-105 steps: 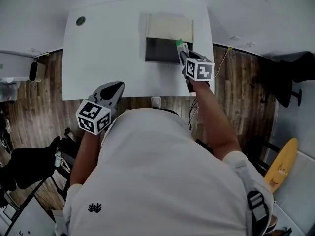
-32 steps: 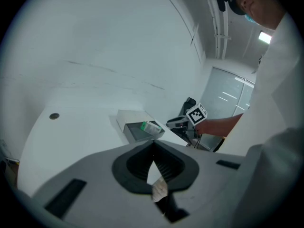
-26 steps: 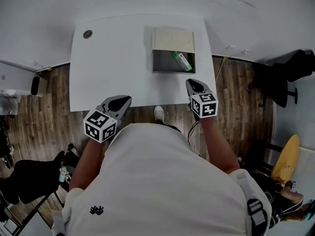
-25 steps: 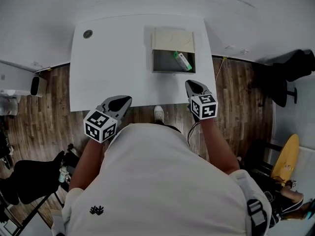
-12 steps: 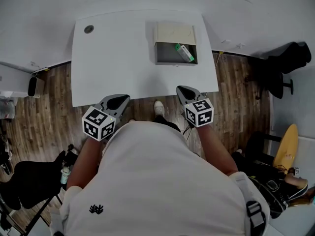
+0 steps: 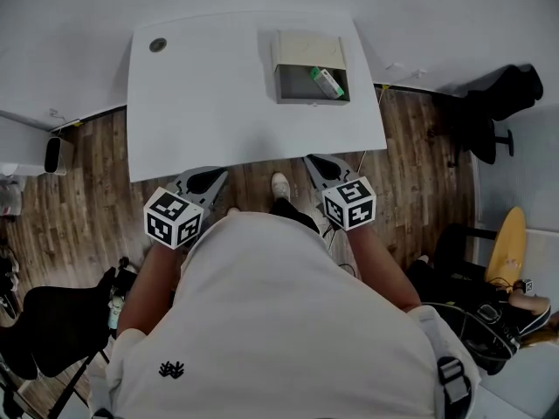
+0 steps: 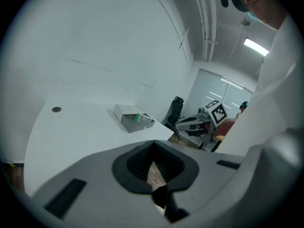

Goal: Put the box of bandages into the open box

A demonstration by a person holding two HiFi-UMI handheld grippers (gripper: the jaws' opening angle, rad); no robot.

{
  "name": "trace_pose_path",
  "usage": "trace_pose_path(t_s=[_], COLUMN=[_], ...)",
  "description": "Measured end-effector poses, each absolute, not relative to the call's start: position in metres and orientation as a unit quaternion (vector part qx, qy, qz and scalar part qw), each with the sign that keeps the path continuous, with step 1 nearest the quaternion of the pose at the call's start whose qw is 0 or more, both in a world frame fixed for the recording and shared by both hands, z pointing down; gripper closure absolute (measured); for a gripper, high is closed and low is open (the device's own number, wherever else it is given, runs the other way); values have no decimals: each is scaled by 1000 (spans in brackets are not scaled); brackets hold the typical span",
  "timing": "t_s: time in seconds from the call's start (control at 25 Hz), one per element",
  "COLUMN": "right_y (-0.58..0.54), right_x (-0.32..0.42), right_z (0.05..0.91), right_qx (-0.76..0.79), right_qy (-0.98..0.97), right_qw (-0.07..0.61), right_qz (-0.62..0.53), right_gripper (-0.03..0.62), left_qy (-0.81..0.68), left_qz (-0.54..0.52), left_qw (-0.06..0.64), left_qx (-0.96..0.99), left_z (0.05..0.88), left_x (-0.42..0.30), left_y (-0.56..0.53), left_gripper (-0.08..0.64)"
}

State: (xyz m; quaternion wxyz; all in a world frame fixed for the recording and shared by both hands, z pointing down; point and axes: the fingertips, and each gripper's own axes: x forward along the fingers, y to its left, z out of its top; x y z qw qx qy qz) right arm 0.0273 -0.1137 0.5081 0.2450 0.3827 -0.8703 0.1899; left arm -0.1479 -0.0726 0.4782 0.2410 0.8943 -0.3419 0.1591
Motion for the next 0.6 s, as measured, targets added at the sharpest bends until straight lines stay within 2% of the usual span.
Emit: trace_pose_path(t_s=[0.6], right_y=[-83], right_x=[15], right_z=[500], right_qx=[379], right_qy=[-875], right_qw=[244], right_qz=[175], right_gripper=[586], left_qy=[-340], left_qz=[152], left_qw=[237], left_qx=[897], left_z=[480], left_x=[-156], left_y=[-46], left_gripper=[554])
